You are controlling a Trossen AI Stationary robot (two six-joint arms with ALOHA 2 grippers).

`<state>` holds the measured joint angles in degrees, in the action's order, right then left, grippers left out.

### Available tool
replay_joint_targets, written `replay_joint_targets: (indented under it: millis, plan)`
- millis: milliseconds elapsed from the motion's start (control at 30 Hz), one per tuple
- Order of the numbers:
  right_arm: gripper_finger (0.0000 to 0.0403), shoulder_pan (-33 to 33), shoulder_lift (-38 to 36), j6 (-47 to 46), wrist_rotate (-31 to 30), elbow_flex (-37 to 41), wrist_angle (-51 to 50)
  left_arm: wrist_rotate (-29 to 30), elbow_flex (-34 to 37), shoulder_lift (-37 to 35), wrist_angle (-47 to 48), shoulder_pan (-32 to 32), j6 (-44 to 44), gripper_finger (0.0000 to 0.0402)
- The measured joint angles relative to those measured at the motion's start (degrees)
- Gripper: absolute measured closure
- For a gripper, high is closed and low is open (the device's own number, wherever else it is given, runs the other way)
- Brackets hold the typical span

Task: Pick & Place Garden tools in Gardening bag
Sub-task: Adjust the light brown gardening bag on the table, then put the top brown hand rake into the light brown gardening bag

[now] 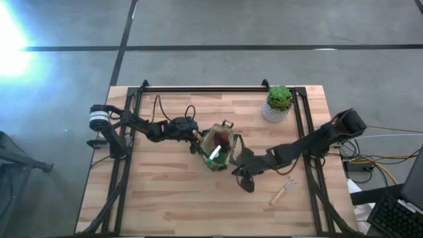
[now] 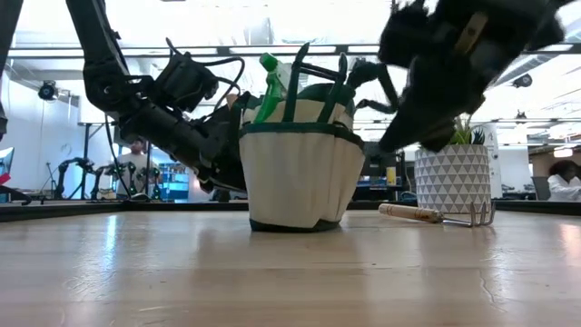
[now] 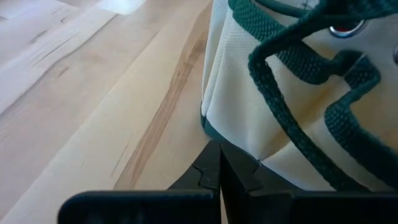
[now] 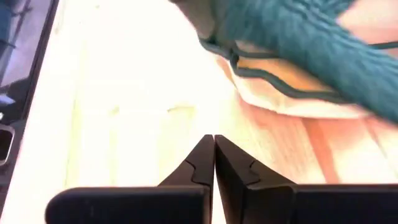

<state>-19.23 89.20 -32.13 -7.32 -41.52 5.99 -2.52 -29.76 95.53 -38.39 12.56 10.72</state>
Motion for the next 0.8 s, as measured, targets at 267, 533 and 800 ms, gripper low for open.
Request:
replay_joint_targets:
  millis: [267,533,800]
  plan:
    - [0.0395,-2.22,-11.23,-0.12,-6.43,1.34,-11.02,-0.09,0.0,-0.69,2.18,0.13,-0.53,0.0399]
    - [0.0394,-2.29,-18.71,-1.55,-9.15,3.89,-16.81,-0.2,0.0,-3.8,8.51,1.07,-1.1,0.0399]
    - [0.0394,-2.27,-20.58,-1.59,-9.39,5.49,-16.96,-0.22,0.01,-8.2,19.14,2.44,-1.36,0.0399]
